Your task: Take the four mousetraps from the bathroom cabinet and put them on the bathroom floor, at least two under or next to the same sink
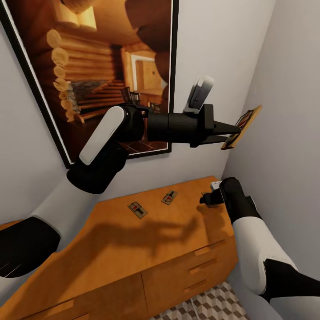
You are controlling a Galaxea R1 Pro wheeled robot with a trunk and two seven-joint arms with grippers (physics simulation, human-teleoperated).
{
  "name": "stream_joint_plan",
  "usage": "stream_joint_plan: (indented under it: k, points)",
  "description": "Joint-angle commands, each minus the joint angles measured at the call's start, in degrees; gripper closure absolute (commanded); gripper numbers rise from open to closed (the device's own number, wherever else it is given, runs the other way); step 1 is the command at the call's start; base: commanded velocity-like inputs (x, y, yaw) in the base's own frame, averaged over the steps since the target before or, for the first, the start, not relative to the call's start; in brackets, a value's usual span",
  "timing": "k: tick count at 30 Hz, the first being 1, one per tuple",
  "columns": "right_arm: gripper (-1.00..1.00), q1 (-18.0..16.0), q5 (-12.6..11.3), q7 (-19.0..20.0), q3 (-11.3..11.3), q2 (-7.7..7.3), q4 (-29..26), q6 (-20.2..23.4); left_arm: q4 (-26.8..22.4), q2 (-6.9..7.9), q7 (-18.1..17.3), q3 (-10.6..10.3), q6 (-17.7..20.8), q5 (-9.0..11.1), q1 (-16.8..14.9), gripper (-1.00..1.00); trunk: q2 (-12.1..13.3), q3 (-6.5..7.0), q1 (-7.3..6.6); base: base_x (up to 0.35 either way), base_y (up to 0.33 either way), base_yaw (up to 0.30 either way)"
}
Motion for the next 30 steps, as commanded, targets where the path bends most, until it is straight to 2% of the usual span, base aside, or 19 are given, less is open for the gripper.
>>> stream_joint_plan:
  k: [1,8,17,23,30]
  points:
    - [-1.0,-0.1,0.6,0.5,-0.3,0.06,0.0,0.1,0.0,-0.01,0.4,0.0,0.1,0.5,-0.1,1.0,0.0,-0.07,0.01,0.057,0.0,0.0]
    - [-1.0,-0.2,0.6,0.5,-0.3,0.01,0.2,0.1,0.0,0.0,0.4,0.0,0.1,0.5,0.0,1.0,0.0,-0.07,0.01,0.205,0.0,0.0]
    - [-1.0,-0.2,0.6,0.6,-0.5,-0.08,0.5,0.1,0.0,0.0,0.4,0.0,0.1,0.5,-0.1,1.0,0.0,-0.07,0.01,0.017,0.0,0.0]
    - [-1.0,-0.2,0.5,0.6,-2.3,-1.04,5.1,-0.1,0.0,-0.01,0.4,-0.1,0.1,0.5,0.0,1.0,0.0,-0.07,0.01,0.0,0.0,0.0]
    - [-1.0,-0.2,0.5,0.5,-2.7,-1.65,7.7,-0.3,0.0,-0.09,0.4,-0.1,0.1,0.5,0.0,1.0,0.0,-0.07,0.01,0.0,0.0,0.0]
